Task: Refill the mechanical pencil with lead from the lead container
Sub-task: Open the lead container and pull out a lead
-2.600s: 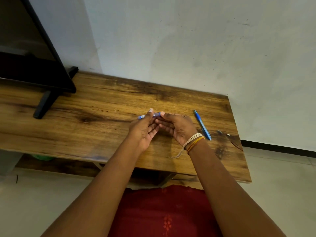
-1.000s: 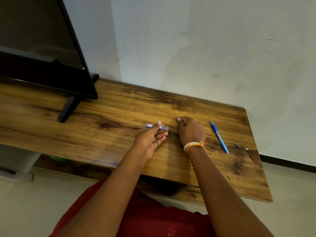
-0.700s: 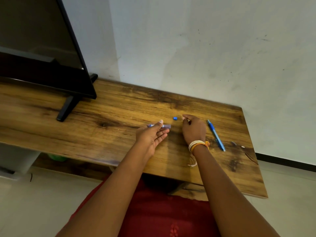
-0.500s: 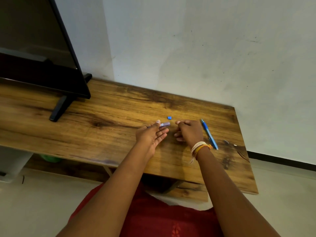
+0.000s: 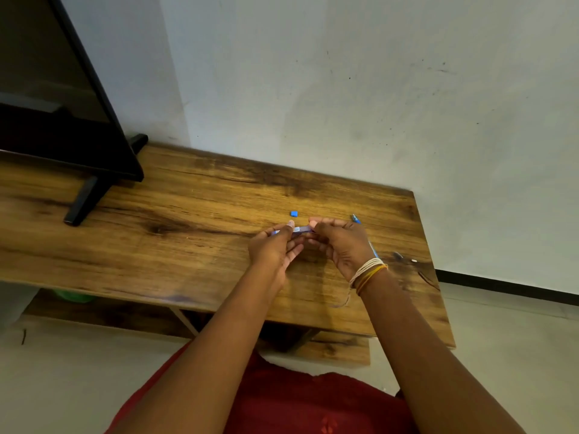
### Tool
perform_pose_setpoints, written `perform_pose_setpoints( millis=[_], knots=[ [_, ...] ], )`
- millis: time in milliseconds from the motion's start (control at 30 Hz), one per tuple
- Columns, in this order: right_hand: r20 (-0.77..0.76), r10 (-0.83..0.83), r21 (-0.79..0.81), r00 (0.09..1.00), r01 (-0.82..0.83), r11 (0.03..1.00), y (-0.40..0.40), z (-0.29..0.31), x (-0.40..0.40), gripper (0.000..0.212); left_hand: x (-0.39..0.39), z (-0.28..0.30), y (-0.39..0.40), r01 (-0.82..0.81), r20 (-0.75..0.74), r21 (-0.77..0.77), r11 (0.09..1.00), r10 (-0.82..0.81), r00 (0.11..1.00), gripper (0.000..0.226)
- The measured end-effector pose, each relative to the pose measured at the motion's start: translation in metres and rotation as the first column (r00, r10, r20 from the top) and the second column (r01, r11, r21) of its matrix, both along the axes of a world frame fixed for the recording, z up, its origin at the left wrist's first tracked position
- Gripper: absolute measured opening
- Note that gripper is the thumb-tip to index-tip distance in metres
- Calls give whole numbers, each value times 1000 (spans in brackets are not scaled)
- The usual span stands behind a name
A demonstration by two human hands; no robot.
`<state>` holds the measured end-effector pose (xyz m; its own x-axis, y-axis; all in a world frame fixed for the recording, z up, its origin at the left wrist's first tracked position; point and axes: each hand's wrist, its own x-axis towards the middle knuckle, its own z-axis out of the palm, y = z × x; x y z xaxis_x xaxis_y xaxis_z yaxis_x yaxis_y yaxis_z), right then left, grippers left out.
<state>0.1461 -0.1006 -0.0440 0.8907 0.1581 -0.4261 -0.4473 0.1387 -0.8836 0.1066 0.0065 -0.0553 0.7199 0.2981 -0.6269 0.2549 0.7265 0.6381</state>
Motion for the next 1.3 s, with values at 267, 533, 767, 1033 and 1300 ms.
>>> perform_pose_setpoints(
  millis=[267,533,767,1033,1300],
  knots=[
    [-248,-95,206,964,149,967,17,-3,-5,7,2,-2,3,-128,34,7,992,128,991,8],
    [-386,-45,277,922,163,947,22,-4,-6,8,1,-4,6,-162,42,188,969,156,987,9],
    [-408,-39,279,912,165,946,26,-4,-7,9,-2,-1,9,-172,54,252,952,164,985,22],
    [-417,-24,279,908,153,948,28,-4,-5,9,-2,2,10,-177,73,350,920,162,984,14],
    [-397,-33,238,917,138,961,31,-5,-5,8,0,-4,15,-166,35,241,956,163,986,7]
  ],
)
